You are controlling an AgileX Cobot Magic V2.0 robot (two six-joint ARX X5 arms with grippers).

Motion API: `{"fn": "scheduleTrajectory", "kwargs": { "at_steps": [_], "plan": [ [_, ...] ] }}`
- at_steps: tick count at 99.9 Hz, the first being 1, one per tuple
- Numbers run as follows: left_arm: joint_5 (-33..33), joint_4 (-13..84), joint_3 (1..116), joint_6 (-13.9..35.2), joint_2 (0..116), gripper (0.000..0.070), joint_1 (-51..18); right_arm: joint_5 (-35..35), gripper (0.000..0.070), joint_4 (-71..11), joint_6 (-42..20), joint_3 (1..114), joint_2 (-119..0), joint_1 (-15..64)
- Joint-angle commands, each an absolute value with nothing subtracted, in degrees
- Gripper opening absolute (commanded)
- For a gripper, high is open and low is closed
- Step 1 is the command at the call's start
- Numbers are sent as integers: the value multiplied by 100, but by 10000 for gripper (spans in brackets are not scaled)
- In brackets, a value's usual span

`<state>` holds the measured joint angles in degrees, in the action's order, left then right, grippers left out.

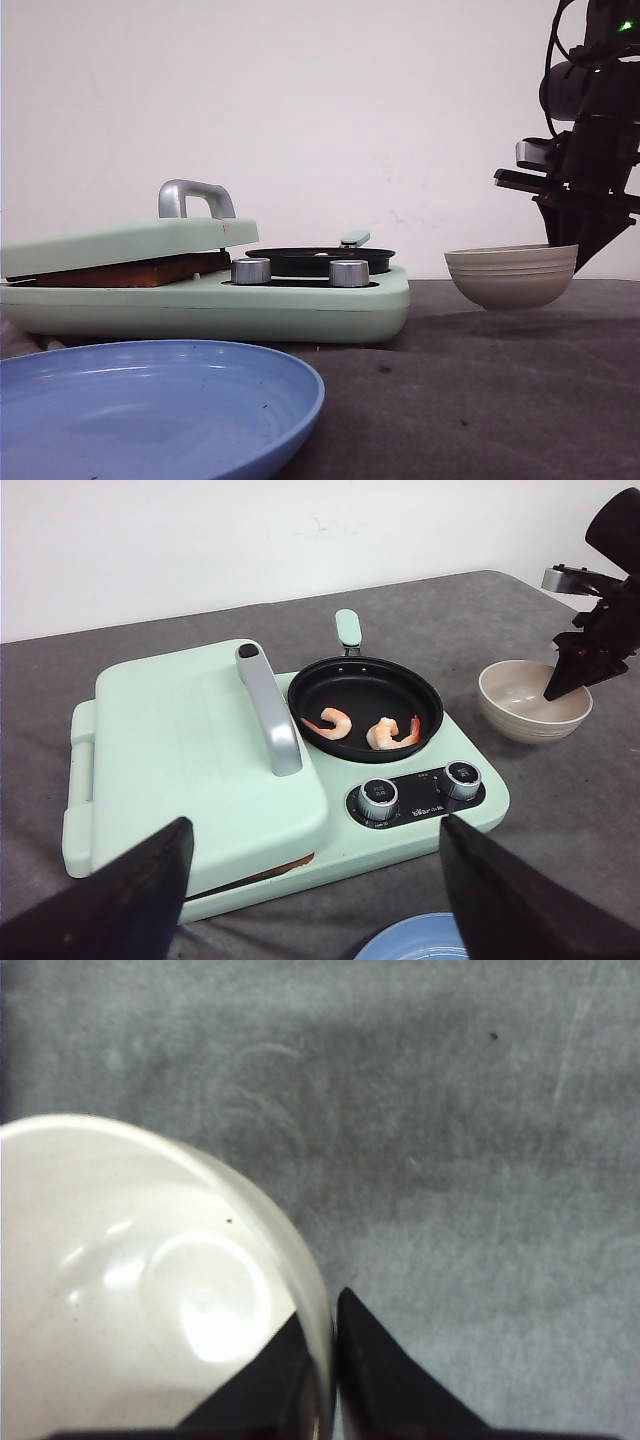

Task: Make breakfast with bread and shrimp
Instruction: 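Carry the empty bowl back with the right gripper and lower it, then set the bowl on the table, open the right gripper and lift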

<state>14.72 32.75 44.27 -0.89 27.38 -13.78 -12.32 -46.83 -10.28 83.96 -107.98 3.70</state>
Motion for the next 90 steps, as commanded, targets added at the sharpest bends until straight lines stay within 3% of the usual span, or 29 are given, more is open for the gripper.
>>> {"fn": "scheduleTrajectory", "kwargs": {
  "at_steps": [1, 90],
  "plan": [
    [1439, 3210, 4451, -80, 2773, 422, -1389, -1253, 4, -4633, -952, 8519, -10908, 373],
    [1437, 3210, 4451, -80, 2773, 422, -1389, -1304, 6, -4654, -858, 8517, -11196, 399]
  ]
}}
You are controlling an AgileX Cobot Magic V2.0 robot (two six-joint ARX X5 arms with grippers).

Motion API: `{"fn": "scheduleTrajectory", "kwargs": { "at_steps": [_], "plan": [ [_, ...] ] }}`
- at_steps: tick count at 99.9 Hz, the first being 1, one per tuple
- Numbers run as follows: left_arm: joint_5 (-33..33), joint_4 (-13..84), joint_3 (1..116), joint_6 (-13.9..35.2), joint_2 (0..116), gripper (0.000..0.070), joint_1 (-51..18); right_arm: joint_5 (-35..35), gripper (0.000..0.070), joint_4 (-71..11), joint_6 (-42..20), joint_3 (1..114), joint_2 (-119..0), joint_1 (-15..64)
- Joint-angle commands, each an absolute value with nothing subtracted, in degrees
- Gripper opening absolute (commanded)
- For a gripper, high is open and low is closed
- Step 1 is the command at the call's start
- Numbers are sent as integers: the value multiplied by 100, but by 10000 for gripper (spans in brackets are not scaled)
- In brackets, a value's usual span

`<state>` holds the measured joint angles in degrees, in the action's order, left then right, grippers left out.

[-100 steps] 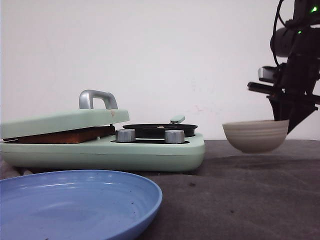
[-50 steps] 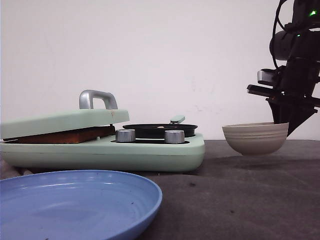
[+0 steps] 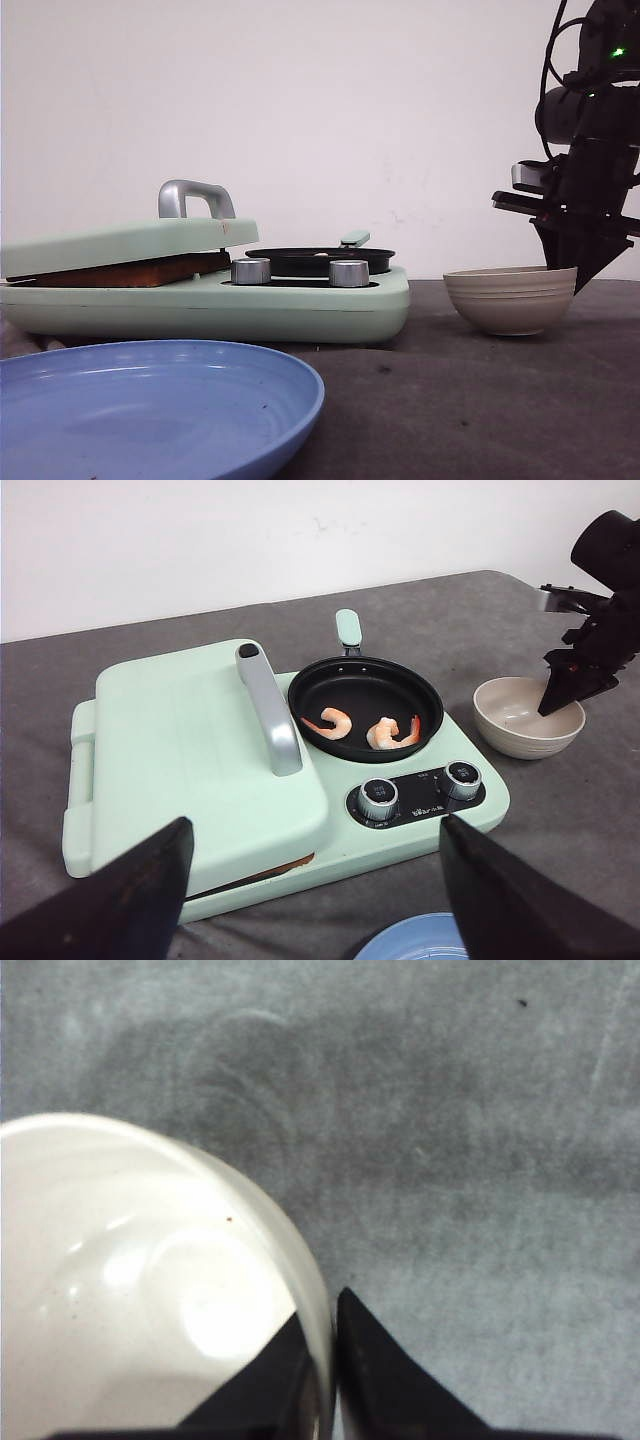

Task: Make breakfast with bread and shrimp
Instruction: 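Set the bowl on the table, open the right gripper and lift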

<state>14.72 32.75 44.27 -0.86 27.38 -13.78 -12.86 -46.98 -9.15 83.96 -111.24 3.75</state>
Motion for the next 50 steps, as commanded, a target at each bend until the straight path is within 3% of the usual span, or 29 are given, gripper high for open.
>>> {"fn": "scheduleTrajectory", "kwargs": {
  "at_steps": [1, 7, 19, 23, 50],
  "plan": [
    [1437, 3208, 4451, -80, 2773, 422, -1389, -1304, 10, -4654, -858, 8517, -11196, 399],
    [1437, 3208, 4451, -80, 2773, 422, -1389, -1304, 59, -4654, -858, 8517, -11196, 399],
    [1437, 3210, 4451, -80, 2773, 422, -1389, -1306, 329, -4595, -858, 8517, -11196, 397],
    [1437, 3210, 4451, -80, 2773, 422, -1389, -1306, 369, -4580, -856, 8517, -11196, 397],
    [1439, 3210, 4451, -80, 2773, 422, -1389, -1306, 383, -4569, -751, 8519, -11013, 360]
  ]
}}
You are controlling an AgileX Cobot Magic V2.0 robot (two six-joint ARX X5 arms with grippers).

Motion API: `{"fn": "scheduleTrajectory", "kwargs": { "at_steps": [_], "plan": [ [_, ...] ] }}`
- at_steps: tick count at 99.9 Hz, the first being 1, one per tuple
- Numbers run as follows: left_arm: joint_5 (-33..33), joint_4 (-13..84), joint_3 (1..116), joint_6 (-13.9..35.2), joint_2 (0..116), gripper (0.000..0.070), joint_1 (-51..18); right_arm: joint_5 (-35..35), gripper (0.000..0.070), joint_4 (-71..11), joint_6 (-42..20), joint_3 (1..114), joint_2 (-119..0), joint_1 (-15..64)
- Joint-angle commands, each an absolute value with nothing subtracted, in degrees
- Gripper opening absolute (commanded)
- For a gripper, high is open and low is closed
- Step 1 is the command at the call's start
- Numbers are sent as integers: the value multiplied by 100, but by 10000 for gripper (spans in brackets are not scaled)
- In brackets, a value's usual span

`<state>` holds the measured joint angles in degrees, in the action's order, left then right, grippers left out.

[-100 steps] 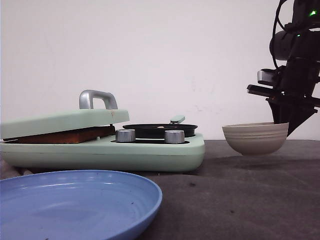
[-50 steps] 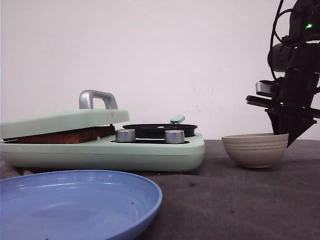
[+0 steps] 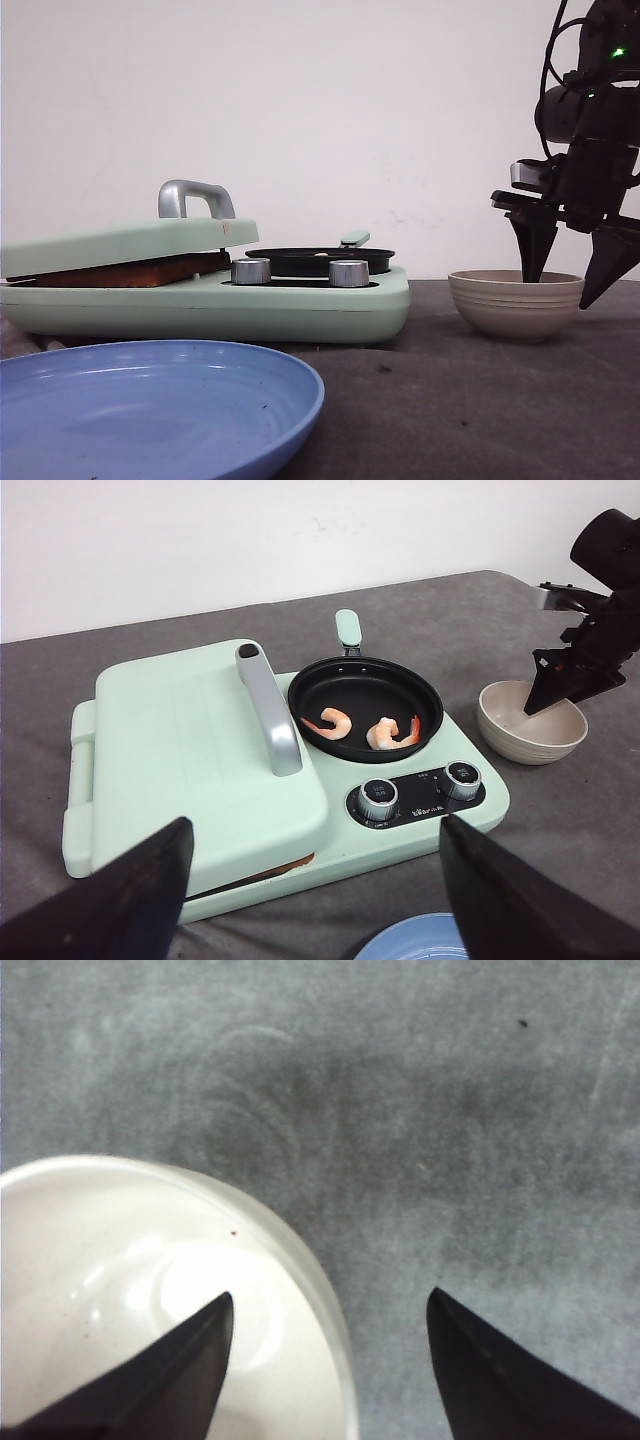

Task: Make breakfast with bread and shrimp
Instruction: 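Set the bowl on the table, open the right gripper and lift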

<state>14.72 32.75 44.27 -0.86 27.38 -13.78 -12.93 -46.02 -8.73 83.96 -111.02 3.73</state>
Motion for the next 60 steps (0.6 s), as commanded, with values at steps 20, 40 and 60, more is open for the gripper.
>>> {"fn": "scheduleTrajectory", "kwargs": {
  "at_steps": [20, 40, 60],
  "plan": [
    [1439, 3210, 4451, -80, 2773, 422, -1389, -1308, 383, -4357, -679, 8519, -10420, 316],
    [1439, 3212, 4451, -78, 2773, 422, -1389, -1315, 383, -4206, -666, 8519, -9741, 298],
    [1441, 3199, 4451, -38, 2773, 422, -1389, -1387, 382, -4296, -687, 8519, -9139, 301]
  ]
}}
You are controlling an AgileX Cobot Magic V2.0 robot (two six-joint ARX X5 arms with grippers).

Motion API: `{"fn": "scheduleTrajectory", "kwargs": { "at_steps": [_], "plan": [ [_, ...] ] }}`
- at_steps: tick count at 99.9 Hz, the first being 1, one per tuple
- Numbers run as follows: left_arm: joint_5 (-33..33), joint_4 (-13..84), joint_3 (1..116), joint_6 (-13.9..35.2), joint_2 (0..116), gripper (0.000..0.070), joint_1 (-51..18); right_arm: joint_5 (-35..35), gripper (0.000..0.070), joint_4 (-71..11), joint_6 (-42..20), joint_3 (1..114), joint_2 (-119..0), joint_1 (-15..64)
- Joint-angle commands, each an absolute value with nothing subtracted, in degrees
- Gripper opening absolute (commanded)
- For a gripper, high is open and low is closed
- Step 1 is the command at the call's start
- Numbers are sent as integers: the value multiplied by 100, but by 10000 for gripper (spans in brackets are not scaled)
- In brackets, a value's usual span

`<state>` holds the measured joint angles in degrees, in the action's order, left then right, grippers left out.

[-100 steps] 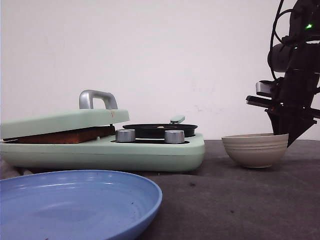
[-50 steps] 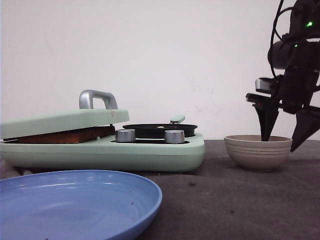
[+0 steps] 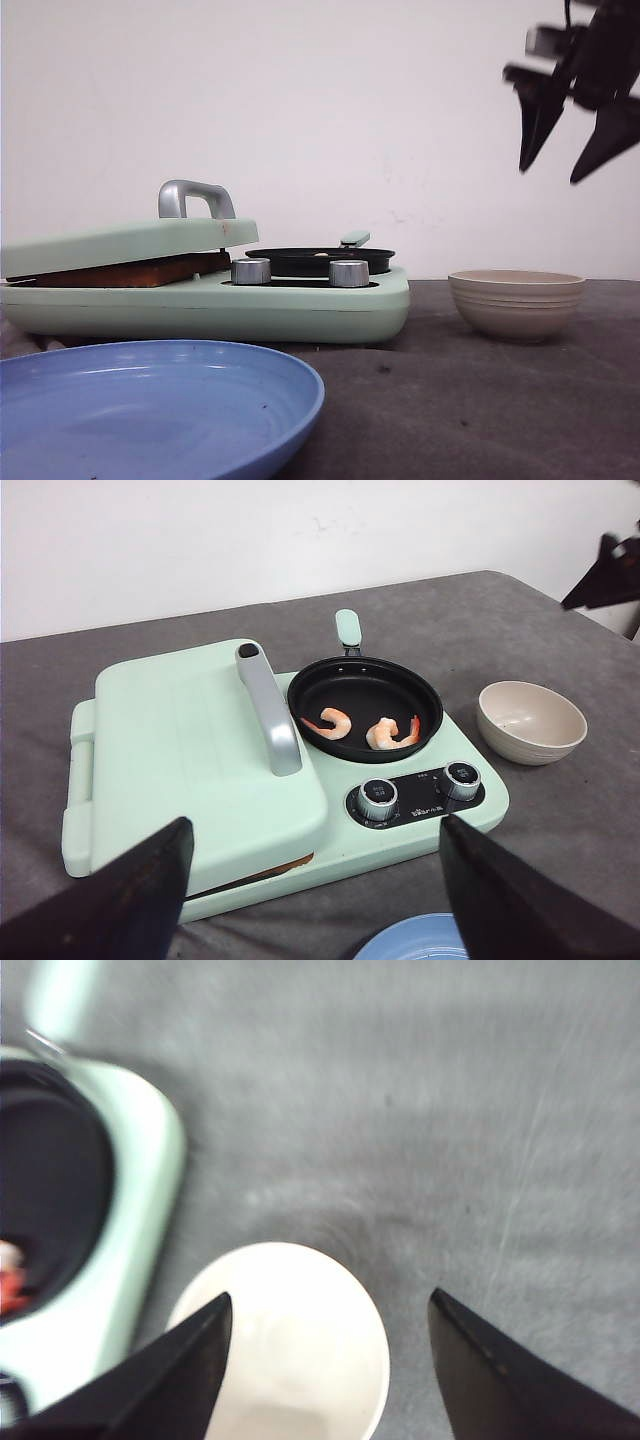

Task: Make breakfast with bread and shrimp
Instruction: 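Set the bowl on the table, open the right gripper and lift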

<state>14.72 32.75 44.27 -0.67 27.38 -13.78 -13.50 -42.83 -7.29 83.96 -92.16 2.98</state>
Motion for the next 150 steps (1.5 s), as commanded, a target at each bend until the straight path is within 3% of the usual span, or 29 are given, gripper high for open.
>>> {"fn": "scheduleTrajectory", "kwargs": {
  "at_steps": [1, 28, 33, 48, 52, 76, 101, 122, 135, 150],
  "plan": [
    [1441, 3199, 4451, -40, 2773, 422, -1389, -1396, 382, -4298, -687, 8519, -9111, 305],
    [1439, 3122, 4451, 178, 2788, 408, -1389, -1518, 363, -4311, -685, 8519, -8344, 440],
    [1439, 3094, 4451, 237, 2803, 337, -1389, -1518, 307, -4285, -685, 8519, -8219, 482],
    [1439, 3052, 4451, 266, 2847, 0, -1389, -1520, 45, -4239, -685, 8519, -7872, 624],
    [1439, 3039, 4451, 266, 2858, 2, -1389, -1529, 1, -4250, -687, 8519, -7784, 683],
    [1476, 2742, 4451, 657, 3085, 2, -1391, -1820, 1, -4230, -683, 8517, -7336, 1304],
    [1656, 2196, 4449, 694, 3159, 2, -1391, -1544, 1, -3498, -508, 8180, -6685, 2486],
    [1662, 1942, 4427, 694, 3159, 2, -1391, -731, 1, -2198, -392, 6593, -5712, 3382],
    [1682, 1693, 4303, 738, 3114, 1, -1391, -596, 1, -1347, -386, 5374, -5050, 3647],
    [1684, 1111, 3826, 1282, 3013, 2, -1402, -589, 1, -521, -499, 4086, -4383, 3826]
  ]
}}
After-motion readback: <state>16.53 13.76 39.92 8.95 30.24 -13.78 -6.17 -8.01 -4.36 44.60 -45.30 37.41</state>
